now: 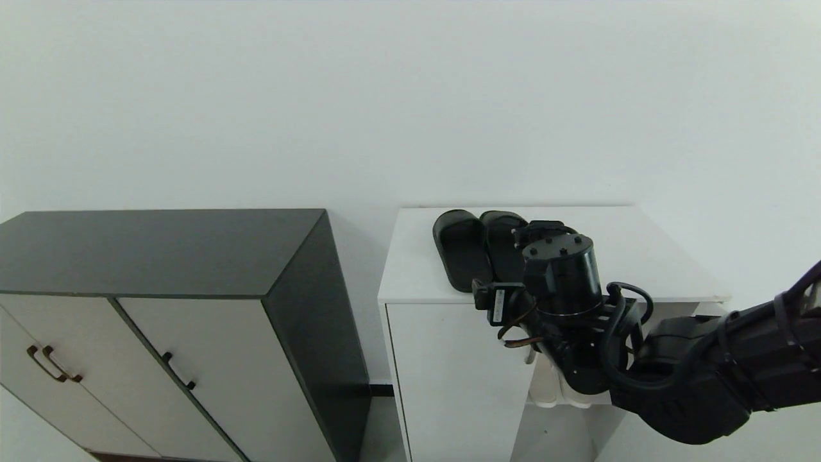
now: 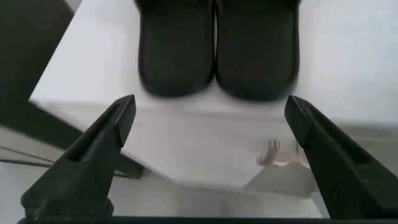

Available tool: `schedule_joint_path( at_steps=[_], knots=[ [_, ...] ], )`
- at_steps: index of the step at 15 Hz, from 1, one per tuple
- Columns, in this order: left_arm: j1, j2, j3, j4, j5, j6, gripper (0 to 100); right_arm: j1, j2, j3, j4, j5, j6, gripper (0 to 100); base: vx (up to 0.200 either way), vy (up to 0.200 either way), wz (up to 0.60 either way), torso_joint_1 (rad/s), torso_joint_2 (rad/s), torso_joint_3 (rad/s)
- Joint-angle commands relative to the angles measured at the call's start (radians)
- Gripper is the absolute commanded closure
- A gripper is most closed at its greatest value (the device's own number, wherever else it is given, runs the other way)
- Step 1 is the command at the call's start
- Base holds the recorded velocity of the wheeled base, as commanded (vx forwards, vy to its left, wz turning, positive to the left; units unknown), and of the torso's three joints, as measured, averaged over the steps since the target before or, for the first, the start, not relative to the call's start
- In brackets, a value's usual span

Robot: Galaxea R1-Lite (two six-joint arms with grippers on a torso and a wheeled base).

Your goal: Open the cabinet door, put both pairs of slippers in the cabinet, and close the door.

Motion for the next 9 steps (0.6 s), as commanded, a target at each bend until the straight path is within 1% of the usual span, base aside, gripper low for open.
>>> schedule_joint_path(
  at_steps=[1,6,7,9],
  knots=[
    [-0.001,0.001,0.0,0.0,0.0,0.0,100,0.0,0.001,0.001,0.0,-0.001,0.0,0,0.2,0.0,0.0,0.002,0.0,0.002],
    [-0.001,0.001,0.0,0.0,0.001,0.0,100,0.0,0.039,0.011,-0.057,0.005,-0.014,0,0.2,0.0,0.0,0.001,0.0,0.002],
    [-0.001,0.001,0.0,0.0,0.0,0.0,100,-0.002,0.064,0.011,-0.071,0.012,-0.028,0,0.0,0.0,0.0,0.0,0.0,0.0],
    [-0.001,0.001,0.0,0.0,0.0,0.0,100,-0.011,0.128,-0.005,-0.152,0.039,-0.063,0,0.0,0.0,0.0,0.0,0.0,0.0]
  ],
)
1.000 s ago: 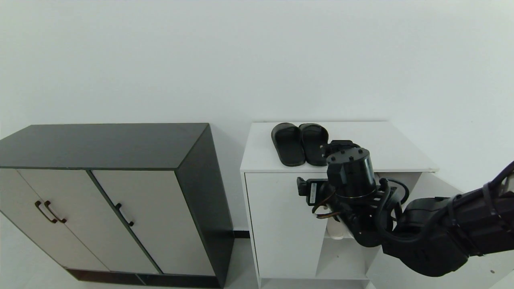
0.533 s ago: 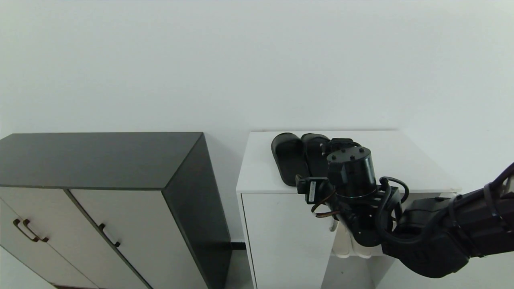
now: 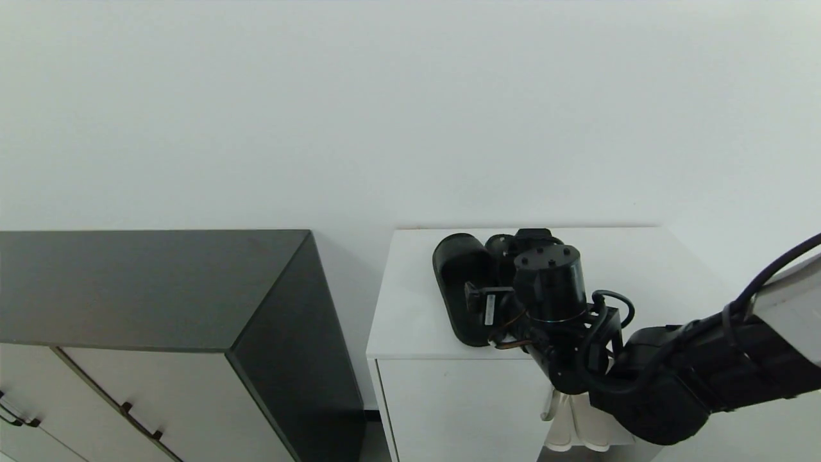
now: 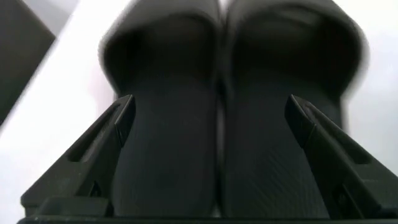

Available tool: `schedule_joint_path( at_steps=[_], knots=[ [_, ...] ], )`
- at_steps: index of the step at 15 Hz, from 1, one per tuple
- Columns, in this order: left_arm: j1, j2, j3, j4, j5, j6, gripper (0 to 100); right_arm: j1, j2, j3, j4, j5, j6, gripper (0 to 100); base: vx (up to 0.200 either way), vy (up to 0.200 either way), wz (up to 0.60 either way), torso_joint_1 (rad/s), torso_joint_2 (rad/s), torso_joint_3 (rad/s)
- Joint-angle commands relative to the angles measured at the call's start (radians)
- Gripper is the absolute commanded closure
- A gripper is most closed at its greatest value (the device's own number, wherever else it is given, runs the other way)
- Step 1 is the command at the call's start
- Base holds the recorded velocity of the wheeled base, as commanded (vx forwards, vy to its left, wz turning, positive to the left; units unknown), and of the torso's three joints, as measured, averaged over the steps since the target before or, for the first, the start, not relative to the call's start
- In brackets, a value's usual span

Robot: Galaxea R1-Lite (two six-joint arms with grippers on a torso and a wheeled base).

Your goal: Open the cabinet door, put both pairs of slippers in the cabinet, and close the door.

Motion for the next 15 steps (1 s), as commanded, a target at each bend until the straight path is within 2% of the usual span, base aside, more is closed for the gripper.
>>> schedule_joint_path(
  at_steps=[1,2,7,14,15],
  knots=[
    [0.0,0.001,0.0,-0.001,0.0,0.0,100,-0.008,0.07,-0.018,-0.049,0.026,-0.025,0,0.0,0.0,0.0,0.0,0.0,0.0],
    [0.0,0.001,0.0,-0.001,0.001,0.0,100,-0.026,0.102,-0.047,-0.069,0.064,-0.066,0,0.0,0.0,0.0,0.0,0.0,0.0],
    [0.0,0.001,0.0,-0.001,0.0,0.0,100,-0.104,0.199,-0.182,-0.066,0.066,-0.12,0,0.0,0.0,0.0,0.0,0.0,0.0],
    [0.0,0.001,0.0,-0.001,0.0,0.0,100,-0.138,0.297,-0.341,-0.064,0.067,-0.192,0,0.0,0.0,0.0,0.0,0.0,0.0],
    [0.0,0.001,0.0,-0.001,0.0,0.0,100,-0.14,0.3,-0.343,-0.064,0.069,-0.196,100,0.0,0.0,0.0,0.0,0.0,0.0]
  ],
)
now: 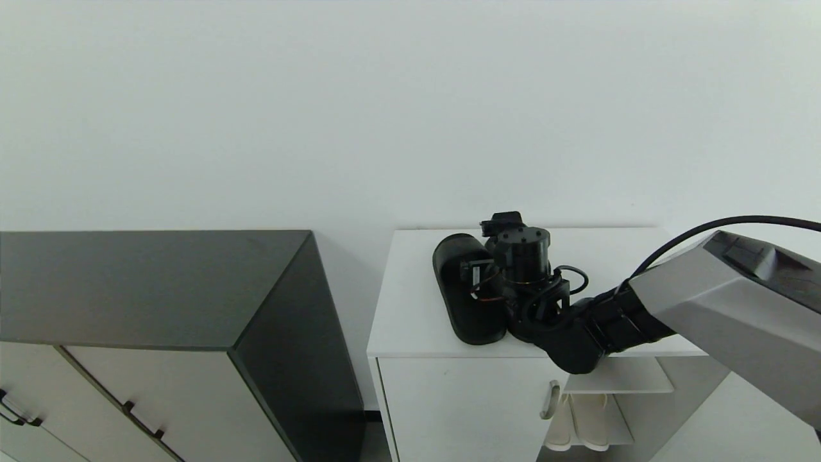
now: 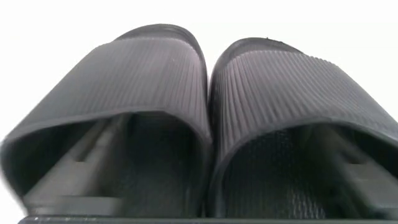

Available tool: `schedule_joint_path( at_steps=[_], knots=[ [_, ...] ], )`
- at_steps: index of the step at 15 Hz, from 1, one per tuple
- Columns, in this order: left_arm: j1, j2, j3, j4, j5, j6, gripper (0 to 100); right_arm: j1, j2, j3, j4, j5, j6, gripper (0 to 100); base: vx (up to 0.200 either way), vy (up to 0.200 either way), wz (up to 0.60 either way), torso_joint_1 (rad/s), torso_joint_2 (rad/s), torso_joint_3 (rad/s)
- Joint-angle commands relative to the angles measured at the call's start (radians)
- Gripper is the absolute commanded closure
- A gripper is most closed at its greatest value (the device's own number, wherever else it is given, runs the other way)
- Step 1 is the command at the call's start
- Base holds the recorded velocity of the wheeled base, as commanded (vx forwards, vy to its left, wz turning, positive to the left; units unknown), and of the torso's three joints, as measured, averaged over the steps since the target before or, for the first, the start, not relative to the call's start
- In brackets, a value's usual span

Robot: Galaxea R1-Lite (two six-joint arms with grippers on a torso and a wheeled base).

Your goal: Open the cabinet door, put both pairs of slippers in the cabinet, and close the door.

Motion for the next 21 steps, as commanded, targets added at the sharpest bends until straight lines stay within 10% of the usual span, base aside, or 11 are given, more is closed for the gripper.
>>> schedule_joint_path(
  at_steps=[1,8,16,21],
  knots=[
    [0.0,0.001,0.0,0.0,0.001,0.0,100,-0.003,0.028,-0.015,0.0,0.001,-0.002,100,0.0,0.0,0.0,0.0,0.0,0.0],
    [0.0,0.001,0.0,0.0,0.001,0.0,100,0.013,-0.074,0.033,-0.003,-0.006,-0.004,100,0.0,0.0,0.0,0.0,0.0,0.0],
    [0.0,0.001,0.0,0.0,0.0,0.005,100,0.123,-0.439,0.527,-0.006,0.008,0.009,100,0.0,0.0,0.0,0.0,0.0,0.0],
    [0.0,0.001,0.0,0.0,0.0,0.003,100,0.129,-0.453,0.556,-0.005,0.011,0.013,100,0.0,0.0,0.0,0.0,0.0,0.0]
  ],
)
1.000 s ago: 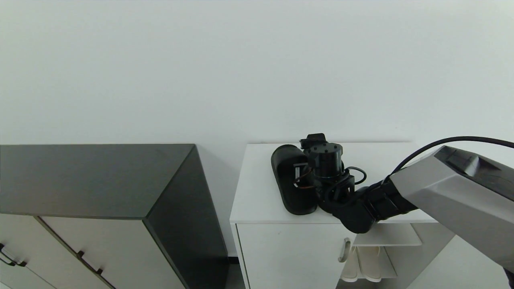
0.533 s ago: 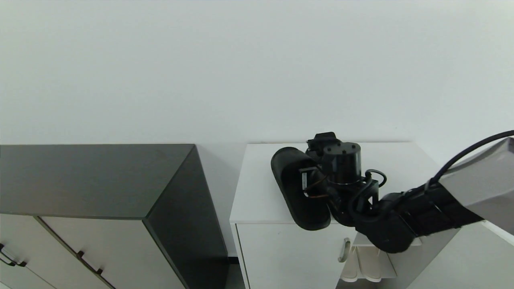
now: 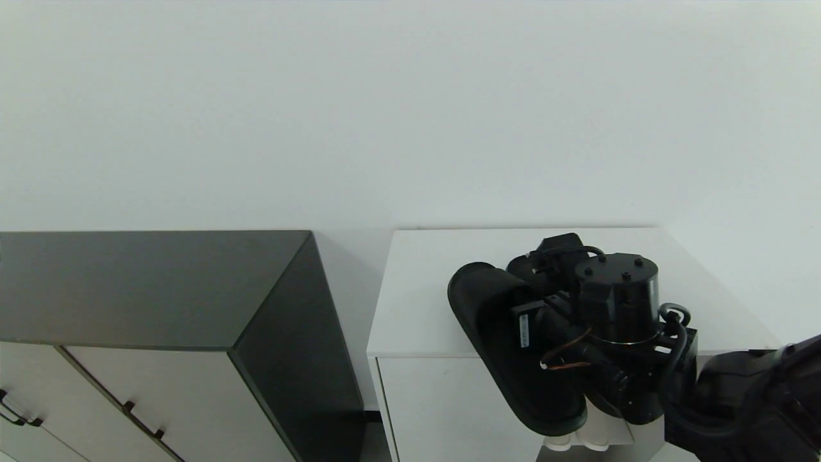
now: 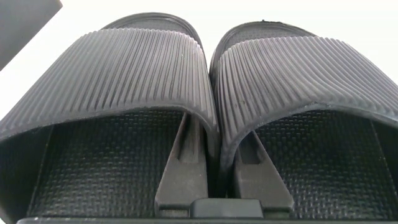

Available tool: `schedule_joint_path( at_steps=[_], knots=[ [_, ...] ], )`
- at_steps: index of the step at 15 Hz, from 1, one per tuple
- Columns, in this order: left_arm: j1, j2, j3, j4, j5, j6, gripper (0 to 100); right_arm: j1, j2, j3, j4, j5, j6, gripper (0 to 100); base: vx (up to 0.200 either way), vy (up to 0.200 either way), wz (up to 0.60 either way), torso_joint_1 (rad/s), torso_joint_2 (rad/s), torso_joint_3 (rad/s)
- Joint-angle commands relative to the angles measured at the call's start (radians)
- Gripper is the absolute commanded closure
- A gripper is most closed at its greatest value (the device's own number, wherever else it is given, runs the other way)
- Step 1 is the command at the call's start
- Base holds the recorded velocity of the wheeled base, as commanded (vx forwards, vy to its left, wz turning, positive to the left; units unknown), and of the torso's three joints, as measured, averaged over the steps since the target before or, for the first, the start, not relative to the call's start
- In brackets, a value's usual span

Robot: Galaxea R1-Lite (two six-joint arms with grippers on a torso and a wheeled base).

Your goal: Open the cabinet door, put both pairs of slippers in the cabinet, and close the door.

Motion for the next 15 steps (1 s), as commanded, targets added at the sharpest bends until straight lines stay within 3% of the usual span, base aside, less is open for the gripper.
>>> schedule_joint_path(
  at_steps=[1,4,15],
  knots=[
    [0.0,0.001,0.0,-0.001,0.0,-0.001,100,0.003,-0.01,0.007,0.0,0.001,0.0,100,0.0,0.0,0.0,0.0,0.0,0.0],
    [0.0,0.001,0.0,-0.001,-0.002,-0.001,100,0.005,0.002,0.007,0.0,0.001,0.0,100,0.0,0.0,0.0,0.0,0.0,0.0],
    [0.0,0.001,0.0,-0.001,-0.002,-0.002,100,0.019,0.008,0.01,-0.002,-0.001,0.0,100,-0.2,0.0,0.0,-0.001,0.0,0.001]
  ],
)
